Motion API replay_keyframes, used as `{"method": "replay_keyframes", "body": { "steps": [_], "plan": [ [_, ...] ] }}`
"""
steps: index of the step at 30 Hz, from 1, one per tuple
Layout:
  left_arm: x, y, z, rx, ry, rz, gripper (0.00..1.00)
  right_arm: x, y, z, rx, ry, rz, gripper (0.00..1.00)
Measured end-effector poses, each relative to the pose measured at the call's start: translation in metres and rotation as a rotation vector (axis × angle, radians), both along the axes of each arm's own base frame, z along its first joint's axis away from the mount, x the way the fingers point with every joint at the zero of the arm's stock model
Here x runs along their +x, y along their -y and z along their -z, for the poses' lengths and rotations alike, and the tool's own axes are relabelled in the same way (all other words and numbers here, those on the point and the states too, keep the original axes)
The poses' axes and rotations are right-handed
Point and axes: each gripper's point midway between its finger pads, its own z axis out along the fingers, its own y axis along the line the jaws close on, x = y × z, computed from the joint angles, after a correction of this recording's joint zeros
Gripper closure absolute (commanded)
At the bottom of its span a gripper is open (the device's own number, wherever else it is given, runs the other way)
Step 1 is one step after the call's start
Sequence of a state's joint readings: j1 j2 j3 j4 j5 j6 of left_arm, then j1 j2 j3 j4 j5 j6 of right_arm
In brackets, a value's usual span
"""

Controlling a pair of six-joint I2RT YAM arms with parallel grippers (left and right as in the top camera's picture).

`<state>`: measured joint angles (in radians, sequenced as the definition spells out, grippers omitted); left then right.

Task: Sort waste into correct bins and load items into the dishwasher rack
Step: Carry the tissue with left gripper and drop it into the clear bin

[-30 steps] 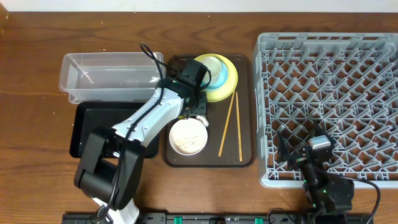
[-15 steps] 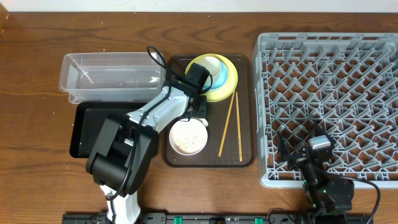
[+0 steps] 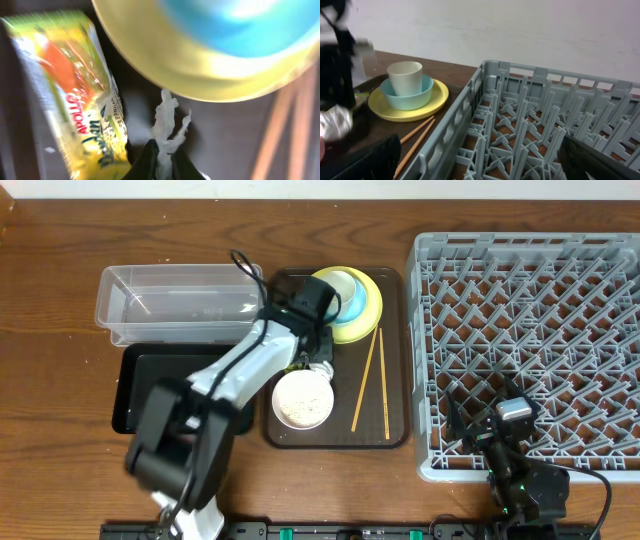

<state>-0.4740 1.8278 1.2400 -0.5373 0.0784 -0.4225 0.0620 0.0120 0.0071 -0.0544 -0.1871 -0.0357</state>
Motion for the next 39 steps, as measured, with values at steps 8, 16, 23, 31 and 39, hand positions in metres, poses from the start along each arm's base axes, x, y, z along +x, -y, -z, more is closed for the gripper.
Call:
{"method": "replay_keyframes", "body": {
  "steps": [8, 16, 23, 31, 39],
  "plan": [
    [0.008, -0.005, -0.104, -0.102, 0.253, -0.022, 0.94, 0.0, 0.0, 0.0, 0.0, 0.0, 0.0, 0.01],
    [0.047, -0.076, -0.148, -0.019, 0.459, -0.235, 0.94, 0.0, 0.0, 0.0, 0.0, 0.0, 0.0, 0.01],
    [0.08, -0.156, -0.162, 0.047, 0.563, -0.451, 0.93, 0.0, 0.0, 0.0, 0.0, 0.0, 0.0, 0.01],
    [0.095, -0.225, -0.135, 0.118, 0.534, -0.605, 0.93, 0.0, 0.0, 0.0, 0.0, 0.0, 0.0, 0.01],
    [0.1, -0.248, -0.074, 0.174, 0.405, -0.639, 0.41, 0.0, 0.0, 0.0, 0.0, 0.0, 0.0, 0.01]
  ]
}}
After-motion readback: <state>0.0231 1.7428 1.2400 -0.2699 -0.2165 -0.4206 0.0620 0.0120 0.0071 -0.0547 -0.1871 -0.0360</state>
